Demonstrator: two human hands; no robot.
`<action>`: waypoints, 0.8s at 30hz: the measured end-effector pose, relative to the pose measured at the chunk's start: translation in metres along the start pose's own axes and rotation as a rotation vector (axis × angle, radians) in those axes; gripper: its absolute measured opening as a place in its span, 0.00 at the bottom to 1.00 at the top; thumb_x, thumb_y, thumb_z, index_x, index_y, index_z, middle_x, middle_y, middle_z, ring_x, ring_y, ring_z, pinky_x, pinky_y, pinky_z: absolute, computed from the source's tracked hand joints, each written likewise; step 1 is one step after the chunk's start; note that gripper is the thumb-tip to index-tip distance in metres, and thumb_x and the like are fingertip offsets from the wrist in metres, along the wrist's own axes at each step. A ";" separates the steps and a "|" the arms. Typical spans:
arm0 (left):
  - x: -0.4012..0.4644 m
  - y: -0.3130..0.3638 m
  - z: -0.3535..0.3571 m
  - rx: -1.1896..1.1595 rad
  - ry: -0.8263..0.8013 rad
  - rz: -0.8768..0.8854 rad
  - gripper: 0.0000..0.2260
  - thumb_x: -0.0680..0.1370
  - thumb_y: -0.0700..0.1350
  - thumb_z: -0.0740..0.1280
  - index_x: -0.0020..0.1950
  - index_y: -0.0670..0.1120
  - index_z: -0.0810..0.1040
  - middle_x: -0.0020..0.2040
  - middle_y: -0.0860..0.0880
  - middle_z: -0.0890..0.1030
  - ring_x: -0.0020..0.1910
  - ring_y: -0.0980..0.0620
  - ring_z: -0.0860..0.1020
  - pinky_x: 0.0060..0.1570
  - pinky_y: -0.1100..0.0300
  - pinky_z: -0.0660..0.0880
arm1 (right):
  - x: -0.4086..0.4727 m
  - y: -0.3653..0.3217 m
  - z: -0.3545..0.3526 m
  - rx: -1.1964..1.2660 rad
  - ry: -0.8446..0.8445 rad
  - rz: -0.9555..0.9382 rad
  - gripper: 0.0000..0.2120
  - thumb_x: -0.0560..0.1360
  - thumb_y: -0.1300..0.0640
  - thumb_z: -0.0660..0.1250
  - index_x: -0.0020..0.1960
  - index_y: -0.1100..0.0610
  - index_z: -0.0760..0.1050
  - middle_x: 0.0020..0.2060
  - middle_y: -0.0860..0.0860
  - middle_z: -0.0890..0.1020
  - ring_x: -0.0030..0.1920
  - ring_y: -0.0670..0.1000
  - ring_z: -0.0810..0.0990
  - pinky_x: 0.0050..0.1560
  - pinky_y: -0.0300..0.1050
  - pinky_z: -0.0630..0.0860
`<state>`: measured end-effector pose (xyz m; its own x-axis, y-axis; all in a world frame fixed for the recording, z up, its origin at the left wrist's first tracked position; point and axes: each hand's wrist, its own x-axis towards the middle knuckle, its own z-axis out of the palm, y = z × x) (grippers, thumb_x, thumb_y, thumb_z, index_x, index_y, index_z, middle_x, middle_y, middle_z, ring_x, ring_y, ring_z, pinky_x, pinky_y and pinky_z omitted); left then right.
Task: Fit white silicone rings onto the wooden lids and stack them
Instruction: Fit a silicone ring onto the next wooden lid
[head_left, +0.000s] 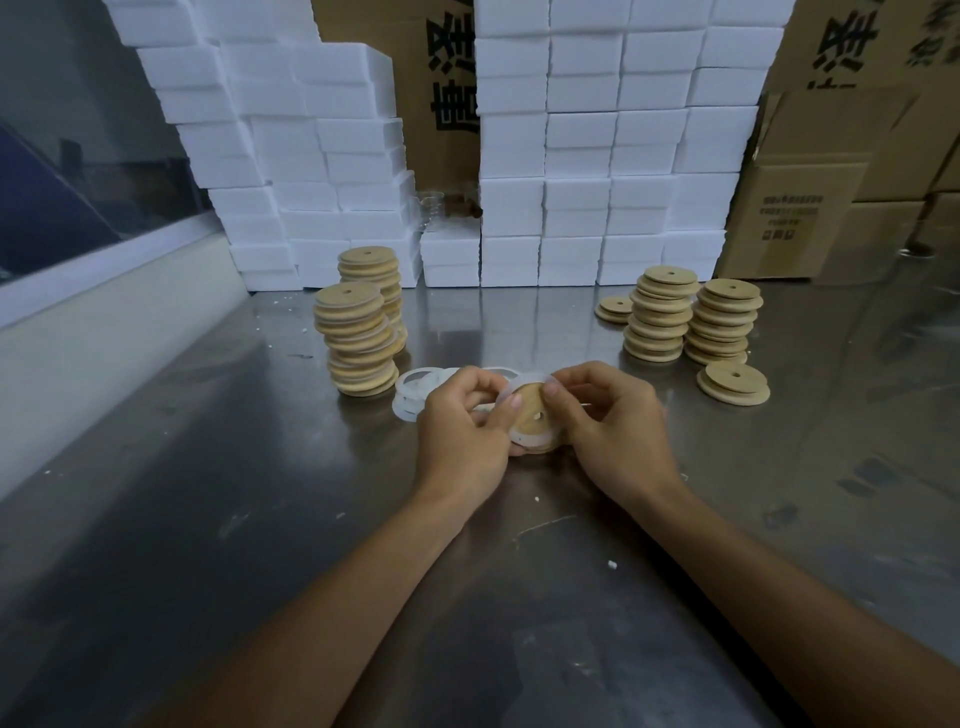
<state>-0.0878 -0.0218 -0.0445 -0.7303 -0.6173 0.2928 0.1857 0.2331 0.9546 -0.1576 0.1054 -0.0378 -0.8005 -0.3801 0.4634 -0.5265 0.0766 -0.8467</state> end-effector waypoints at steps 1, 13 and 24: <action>0.000 0.001 0.000 0.001 0.000 0.014 0.12 0.77 0.39 0.71 0.38 0.55 0.78 0.45 0.46 0.84 0.43 0.47 0.85 0.37 0.50 0.83 | 0.001 0.001 -0.001 -0.002 -0.001 0.006 0.04 0.77 0.56 0.70 0.45 0.48 0.81 0.40 0.44 0.85 0.43 0.41 0.84 0.43 0.41 0.81; 0.001 0.004 -0.006 0.232 0.084 0.209 0.11 0.80 0.41 0.67 0.41 0.55 0.74 0.41 0.50 0.83 0.41 0.52 0.83 0.41 0.47 0.82 | -0.002 -0.008 -0.003 0.007 -0.003 -0.006 0.02 0.77 0.58 0.70 0.46 0.53 0.81 0.40 0.47 0.85 0.43 0.44 0.85 0.42 0.50 0.84; 0.005 0.002 -0.014 0.339 0.038 0.209 0.12 0.77 0.40 0.70 0.38 0.55 0.74 0.39 0.54 0.83 0.40 0.56 0.83 0.42 0.50 0.82 | 0.004 -0.007 -0.010 0.087 -0.090 0.125 0.04 0.76 0.62 0.71 0.43 0.56 0.80 0.38 0.52 0.86 0.40 0.49 0.86 0.40 0.43 0.83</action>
<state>-0.0823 -0.0349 -0.0400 -0.6736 -0.5563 0.4867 0.0957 0.5873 0.8037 -0.1595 0.1121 -0.0272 -0.8270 -0.4542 0.3314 -0.3950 0.0500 -0.9173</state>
